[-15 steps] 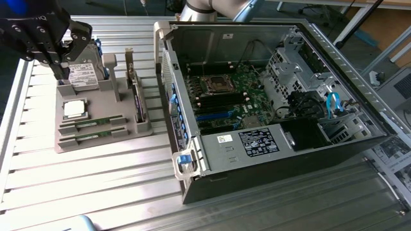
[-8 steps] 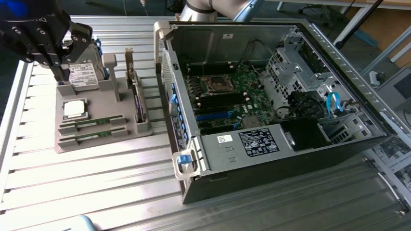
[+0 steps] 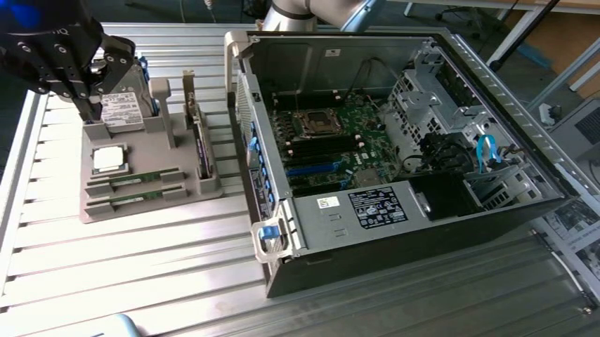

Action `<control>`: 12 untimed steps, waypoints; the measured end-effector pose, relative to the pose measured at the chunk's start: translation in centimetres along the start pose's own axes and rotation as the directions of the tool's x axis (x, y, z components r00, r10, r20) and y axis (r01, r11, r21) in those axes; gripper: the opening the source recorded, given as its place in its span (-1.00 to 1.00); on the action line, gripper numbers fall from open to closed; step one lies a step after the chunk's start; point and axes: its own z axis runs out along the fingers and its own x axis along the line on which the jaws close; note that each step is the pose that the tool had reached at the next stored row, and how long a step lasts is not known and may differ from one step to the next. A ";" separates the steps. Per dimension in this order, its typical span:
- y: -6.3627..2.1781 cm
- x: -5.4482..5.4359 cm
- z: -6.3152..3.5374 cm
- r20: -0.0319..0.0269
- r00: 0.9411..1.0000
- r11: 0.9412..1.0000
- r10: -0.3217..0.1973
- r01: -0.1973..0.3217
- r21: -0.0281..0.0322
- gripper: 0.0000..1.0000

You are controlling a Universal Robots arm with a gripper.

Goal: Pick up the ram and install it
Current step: 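Reach for the ram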

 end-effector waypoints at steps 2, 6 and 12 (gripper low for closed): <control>-0.06 0.0 0.02 0.000 1.000 1.000 0.000 0.000 0.000 -0.79; -0.16 0.0 0.05 0.000 1.000 1.000 0.000 0.000 0.000 -0.79; -0.31 -0.1 0.11 0.000 1.000 1.000 0.000 0.000 0.000 -0.79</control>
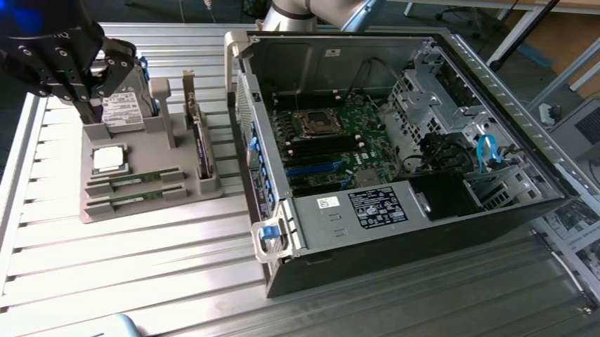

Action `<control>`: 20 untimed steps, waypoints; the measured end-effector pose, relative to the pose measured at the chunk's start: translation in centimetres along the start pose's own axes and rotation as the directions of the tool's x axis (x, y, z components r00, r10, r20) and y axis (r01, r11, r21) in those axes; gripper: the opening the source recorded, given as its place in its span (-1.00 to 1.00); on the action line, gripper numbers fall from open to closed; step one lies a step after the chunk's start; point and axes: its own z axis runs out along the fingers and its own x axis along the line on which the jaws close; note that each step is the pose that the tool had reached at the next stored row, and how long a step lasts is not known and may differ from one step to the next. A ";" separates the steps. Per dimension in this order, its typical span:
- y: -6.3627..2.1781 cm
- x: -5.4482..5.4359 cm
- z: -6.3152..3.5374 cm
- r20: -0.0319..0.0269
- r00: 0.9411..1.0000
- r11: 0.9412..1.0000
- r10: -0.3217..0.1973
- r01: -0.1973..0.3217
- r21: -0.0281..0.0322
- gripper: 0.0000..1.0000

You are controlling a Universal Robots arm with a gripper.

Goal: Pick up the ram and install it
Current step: 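Reach for the ram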

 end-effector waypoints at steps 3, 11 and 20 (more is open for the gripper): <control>-0.09 0.0 0.03 0.000 1.000 1.000 0.000 0.000 0.000 -0.79; -0.49 0.0 0.10 0.000 1.000 1.000 0.000 0.000 0.000 -0.79; -0.88 -0.1 0.15 0.000 1.000 1.000 0.000 0.000 0.000 -0.79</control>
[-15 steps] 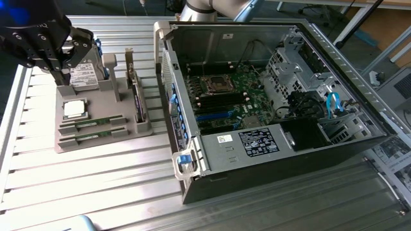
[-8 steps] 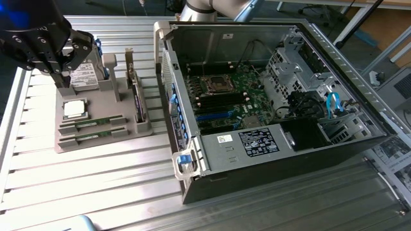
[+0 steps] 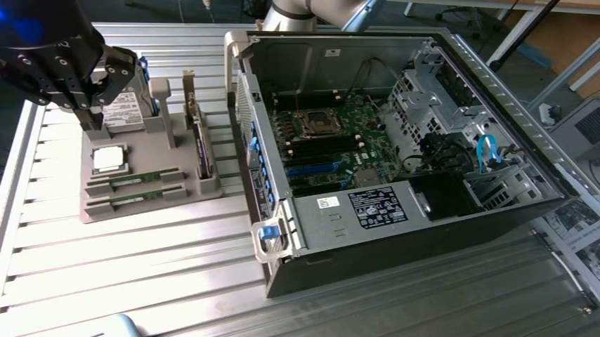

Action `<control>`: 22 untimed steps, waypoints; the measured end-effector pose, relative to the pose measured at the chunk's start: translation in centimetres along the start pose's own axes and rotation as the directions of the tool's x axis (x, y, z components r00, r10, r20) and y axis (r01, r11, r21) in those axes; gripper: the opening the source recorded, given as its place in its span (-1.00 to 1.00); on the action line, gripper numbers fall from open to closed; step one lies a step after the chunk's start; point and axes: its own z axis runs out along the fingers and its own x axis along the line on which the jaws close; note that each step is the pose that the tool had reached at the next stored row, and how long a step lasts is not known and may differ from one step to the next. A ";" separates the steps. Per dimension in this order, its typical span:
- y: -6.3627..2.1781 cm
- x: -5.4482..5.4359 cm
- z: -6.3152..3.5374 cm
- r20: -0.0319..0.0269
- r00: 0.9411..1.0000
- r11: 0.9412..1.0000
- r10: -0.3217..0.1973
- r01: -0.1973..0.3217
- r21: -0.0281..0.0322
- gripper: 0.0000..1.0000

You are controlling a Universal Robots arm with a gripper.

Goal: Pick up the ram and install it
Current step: 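Reach for the ram, then pick up the ram and move it above insertion slot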

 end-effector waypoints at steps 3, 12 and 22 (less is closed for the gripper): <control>0.00 0.0 0.00 0.000 1.000 1.000 0.000 0.000 0.000 -0.79; 0.00 0.0 0.00 0.000 1.000 1.000 -0.002 0.002 0.000 -0.79; 0.00 0.0 0.00 -0.006 0.991 0.991 -0.133 0.133 -0.004 -0.79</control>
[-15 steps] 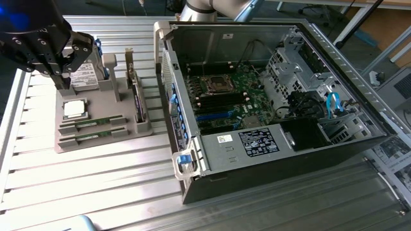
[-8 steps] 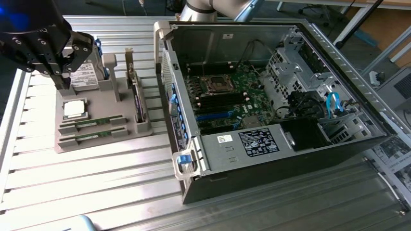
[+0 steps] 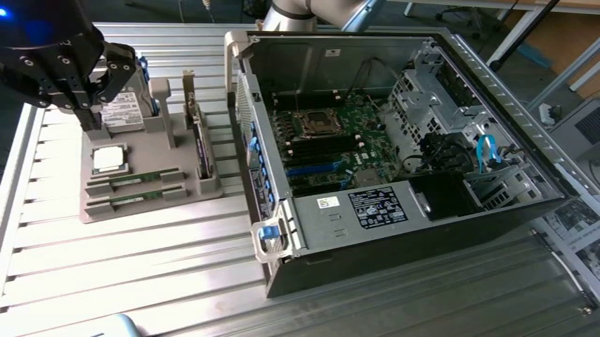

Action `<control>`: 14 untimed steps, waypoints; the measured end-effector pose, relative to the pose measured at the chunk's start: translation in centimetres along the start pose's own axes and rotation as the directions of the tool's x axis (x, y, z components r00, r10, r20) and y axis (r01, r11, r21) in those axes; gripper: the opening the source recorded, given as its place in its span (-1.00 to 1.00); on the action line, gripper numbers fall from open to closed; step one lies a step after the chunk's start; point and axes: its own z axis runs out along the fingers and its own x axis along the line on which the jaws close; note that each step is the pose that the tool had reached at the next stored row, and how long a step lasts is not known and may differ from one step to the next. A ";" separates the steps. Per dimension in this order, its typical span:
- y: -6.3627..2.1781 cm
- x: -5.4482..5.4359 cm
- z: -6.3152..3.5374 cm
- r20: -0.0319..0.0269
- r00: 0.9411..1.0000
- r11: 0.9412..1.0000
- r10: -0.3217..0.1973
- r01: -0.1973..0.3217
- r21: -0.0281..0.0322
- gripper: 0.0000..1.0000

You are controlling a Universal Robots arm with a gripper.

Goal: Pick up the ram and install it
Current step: 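Pick up the ram and move it above insertion slot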

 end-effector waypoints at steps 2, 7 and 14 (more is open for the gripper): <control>0.00 0.0 0.00 -0.001 1.000 1.000 -0.020 0.020 0.000 -0.79; 0.00 0.0 0.00 -0.004 0.995 0.995 -0.098 0.098 -0.003 -0.79; 0.00 0.0 0.00 -0.006 0.991 0.991 -0.136 0.136 -0.004 -0.79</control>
